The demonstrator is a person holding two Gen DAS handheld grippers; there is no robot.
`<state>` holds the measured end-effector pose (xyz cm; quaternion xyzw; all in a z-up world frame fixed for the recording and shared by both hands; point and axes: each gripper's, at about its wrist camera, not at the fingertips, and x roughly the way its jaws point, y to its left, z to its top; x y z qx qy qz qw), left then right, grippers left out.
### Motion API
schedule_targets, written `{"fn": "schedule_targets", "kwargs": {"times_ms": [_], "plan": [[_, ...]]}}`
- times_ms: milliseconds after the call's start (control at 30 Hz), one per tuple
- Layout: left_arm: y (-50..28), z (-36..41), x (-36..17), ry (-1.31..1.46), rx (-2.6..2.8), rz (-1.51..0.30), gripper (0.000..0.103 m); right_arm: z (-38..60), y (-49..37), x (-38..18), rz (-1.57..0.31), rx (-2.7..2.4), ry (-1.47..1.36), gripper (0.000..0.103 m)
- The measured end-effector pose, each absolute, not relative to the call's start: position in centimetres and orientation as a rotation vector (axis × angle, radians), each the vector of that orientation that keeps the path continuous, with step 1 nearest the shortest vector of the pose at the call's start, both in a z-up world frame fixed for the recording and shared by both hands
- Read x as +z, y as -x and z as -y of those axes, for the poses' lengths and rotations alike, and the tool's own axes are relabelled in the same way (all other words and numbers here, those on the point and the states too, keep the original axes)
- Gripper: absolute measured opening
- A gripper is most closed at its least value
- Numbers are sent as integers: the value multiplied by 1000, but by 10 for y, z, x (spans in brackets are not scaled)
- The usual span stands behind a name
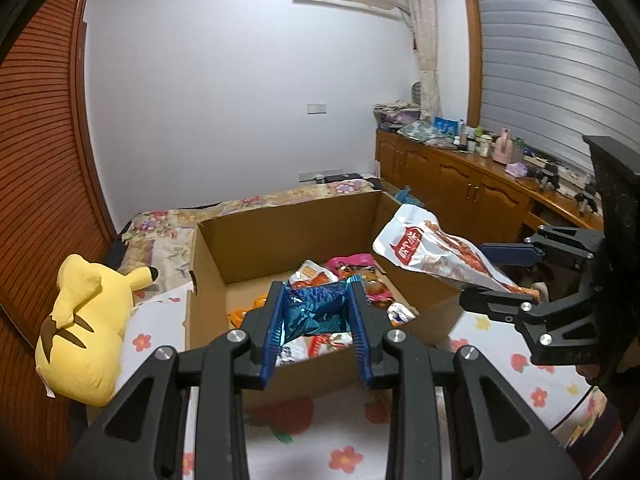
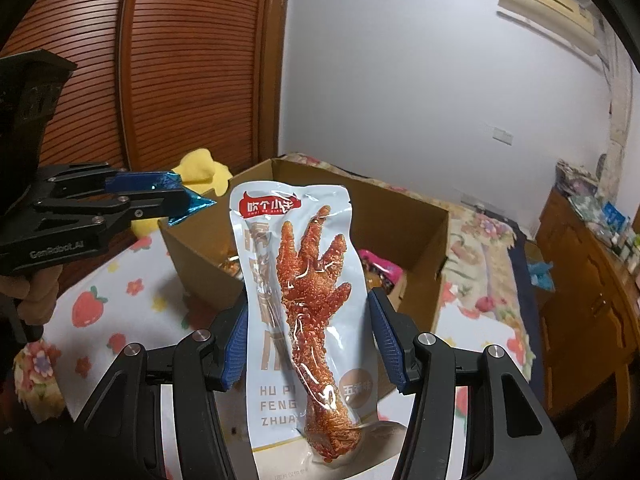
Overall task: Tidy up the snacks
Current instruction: 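Carry the candy and pouch over the box and open both tools to drop them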
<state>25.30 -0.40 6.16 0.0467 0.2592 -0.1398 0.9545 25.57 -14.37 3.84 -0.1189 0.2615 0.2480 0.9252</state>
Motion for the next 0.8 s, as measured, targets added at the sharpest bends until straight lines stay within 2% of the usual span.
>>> {"fn": "schedule_targets", "kwargs": {"times_ms": [400,800], "plan": [[-302,5,41,-97,-239,-592,31,138,-293,38,-554,544,236,57],[-318,4,27,-79,-245,-638,38,123,-327,36,-579,525,263,57]]}}
